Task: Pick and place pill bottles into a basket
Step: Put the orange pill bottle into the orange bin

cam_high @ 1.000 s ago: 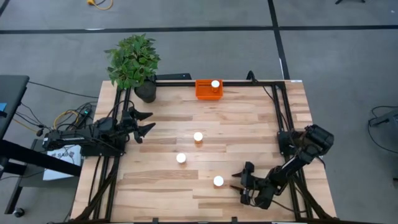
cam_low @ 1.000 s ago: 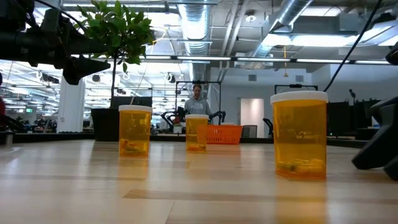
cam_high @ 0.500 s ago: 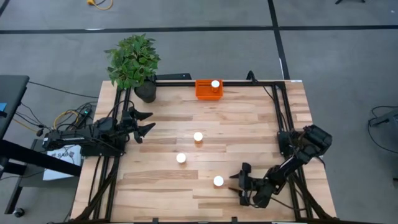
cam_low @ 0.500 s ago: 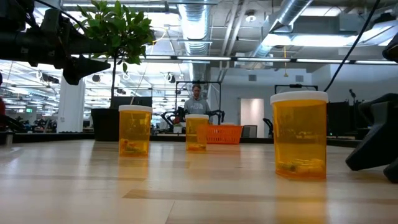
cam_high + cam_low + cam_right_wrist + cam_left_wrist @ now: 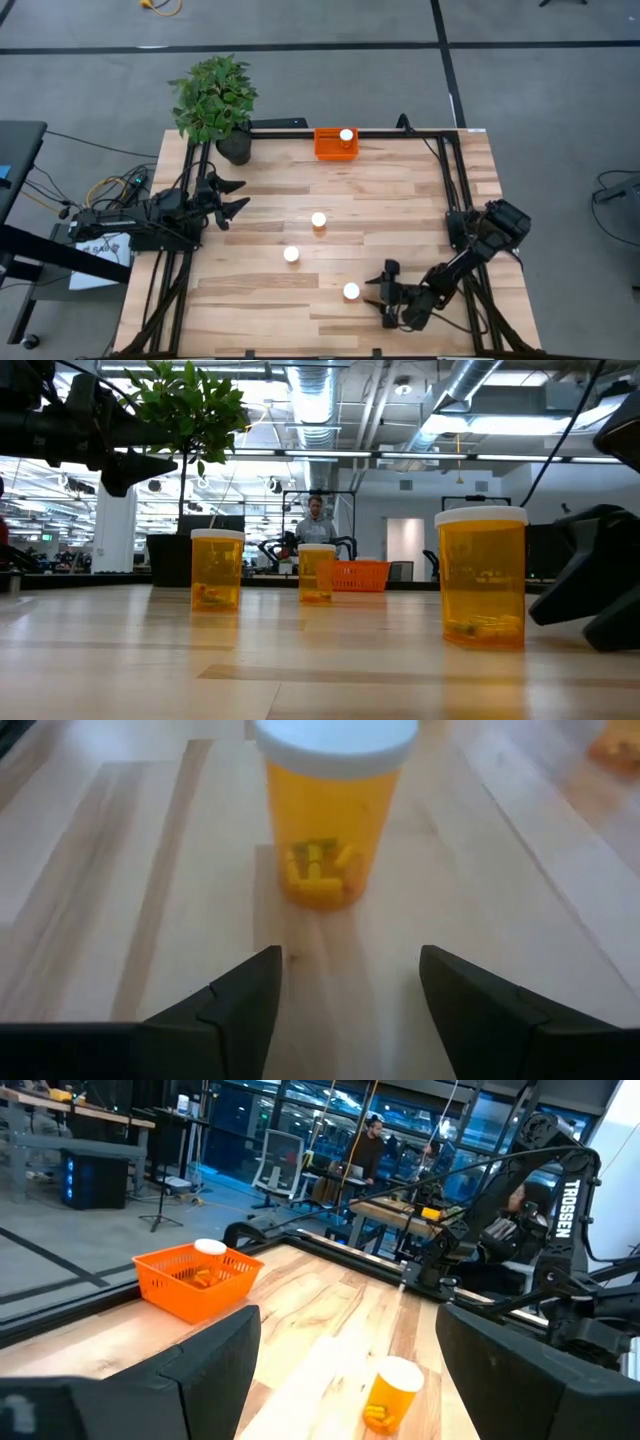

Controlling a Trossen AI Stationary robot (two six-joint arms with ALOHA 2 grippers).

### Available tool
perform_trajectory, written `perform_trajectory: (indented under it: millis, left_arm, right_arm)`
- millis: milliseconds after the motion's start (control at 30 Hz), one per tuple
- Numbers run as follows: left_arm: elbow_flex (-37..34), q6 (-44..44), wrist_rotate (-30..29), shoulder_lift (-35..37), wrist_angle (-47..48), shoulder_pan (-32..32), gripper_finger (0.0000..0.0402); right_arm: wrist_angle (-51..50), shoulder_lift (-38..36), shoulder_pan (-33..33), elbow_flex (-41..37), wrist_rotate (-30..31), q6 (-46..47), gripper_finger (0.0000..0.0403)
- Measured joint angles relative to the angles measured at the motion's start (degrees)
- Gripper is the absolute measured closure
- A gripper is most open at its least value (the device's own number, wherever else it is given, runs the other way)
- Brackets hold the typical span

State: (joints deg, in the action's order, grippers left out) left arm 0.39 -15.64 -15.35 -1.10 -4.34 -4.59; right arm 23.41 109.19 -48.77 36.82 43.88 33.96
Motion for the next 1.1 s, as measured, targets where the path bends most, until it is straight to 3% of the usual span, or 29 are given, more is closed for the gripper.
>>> perform_trajectory:
  millis: [800, 1100]
  left_arm:
    - [0.01, -1.40, 0.00, -0.01, 0.00, 0.01, 0.0109]
    - [-0.01, -1.47, 0.00, 0.00, 0.00, 0.01, 0.0109]
  right_arm:
    - [2.36, -0.04, 5.58, 4.99, -3.80, -2.72, 0.0172]
    - [2.38, -0.04, 8.50, 5.84, -8.04, -4.66, 0.0172]
